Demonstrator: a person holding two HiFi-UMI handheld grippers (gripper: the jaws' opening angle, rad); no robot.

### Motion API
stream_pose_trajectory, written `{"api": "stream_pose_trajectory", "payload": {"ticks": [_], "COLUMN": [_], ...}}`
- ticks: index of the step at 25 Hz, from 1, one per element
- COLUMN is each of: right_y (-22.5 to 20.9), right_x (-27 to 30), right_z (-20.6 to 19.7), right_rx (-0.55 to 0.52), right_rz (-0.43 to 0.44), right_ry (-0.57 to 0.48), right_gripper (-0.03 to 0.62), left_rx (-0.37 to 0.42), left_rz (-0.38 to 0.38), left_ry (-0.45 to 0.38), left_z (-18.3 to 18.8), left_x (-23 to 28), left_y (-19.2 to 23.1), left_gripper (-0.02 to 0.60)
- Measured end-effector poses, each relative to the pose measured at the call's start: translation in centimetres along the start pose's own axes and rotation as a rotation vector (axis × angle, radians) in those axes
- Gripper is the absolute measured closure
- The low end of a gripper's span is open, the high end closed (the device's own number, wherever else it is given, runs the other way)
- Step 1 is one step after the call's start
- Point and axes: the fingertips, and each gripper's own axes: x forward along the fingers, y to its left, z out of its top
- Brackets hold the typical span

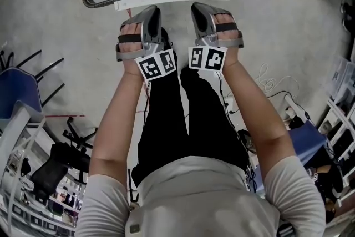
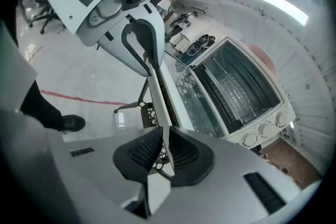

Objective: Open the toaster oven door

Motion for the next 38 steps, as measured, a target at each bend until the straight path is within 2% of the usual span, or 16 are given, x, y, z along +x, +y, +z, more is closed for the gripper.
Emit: {"api": "stream_pose_trajectory", "payload": {"ticks": [7,9,12,14,18,22,26,30,33,38], "right_y": [-3.2,-4.4,-6.1,-7.4,-10.7,-14.2,-17.0,-20.5,-22.7,-24.6], "right_x": [-4.0,-5.7,-8.3,-10.1,-13.4,-18.2,-23.1,-27.0,-29.8,-33.2], "right_z": [2.1,3.0,4.1,5.3,9.1,11.7,13.5,15.3,16.0,16.5], "right_rx": [0.158,0.251,0.384,0.420,0.476,0.552,0.604,0.650,0.638,0.744], "right_rz": [0.026,0.047,0.085,0.108,0.146,0.166,0.190,0.165,0.142,0.127], "right_ry": [-0.037,-0.059,-0.087,-0.118,-0.200,-0.260,-0.364,-0.438,-0.465,-0.475], "right_gripper": [0.564,0.569,0.574,0.574,0.576,0.576,0.576,0.576,0.576,0.576], "left_rx": [-0.166,-0.224,-0.255,-0.284,-0.414,-0.496,-0.628,-0.652,-0.664,-0.718], "left_rz": [0.005,-0.004,0.005,0.009,-0.005,-0.017,-0.041,-0.005,0.023,0.020], "left_ry": [-0.015,-0.019,-0.048,-0.060,-0.103,-0.163,-0.229,-0.271,-0.304,-0.359], "left_z": [2.4,3.4,5.5,6.7,8.5,11.5,14.9,17.4,19.5,21.3], "left_x": [-3.4,-4.7,-7.0,-8.4,-11.8,-16.2,-19.9,-22.9,-24.9,-28.3], "left_y": [3.6,4.6,6.3,7.6,11.7,14.7,16.9,20.0,21.6,24.1], "left_gripper": [0.545,0.554,0.565,0.565,0.566,0.566,0.566,0.566,0.566,0.566]}}
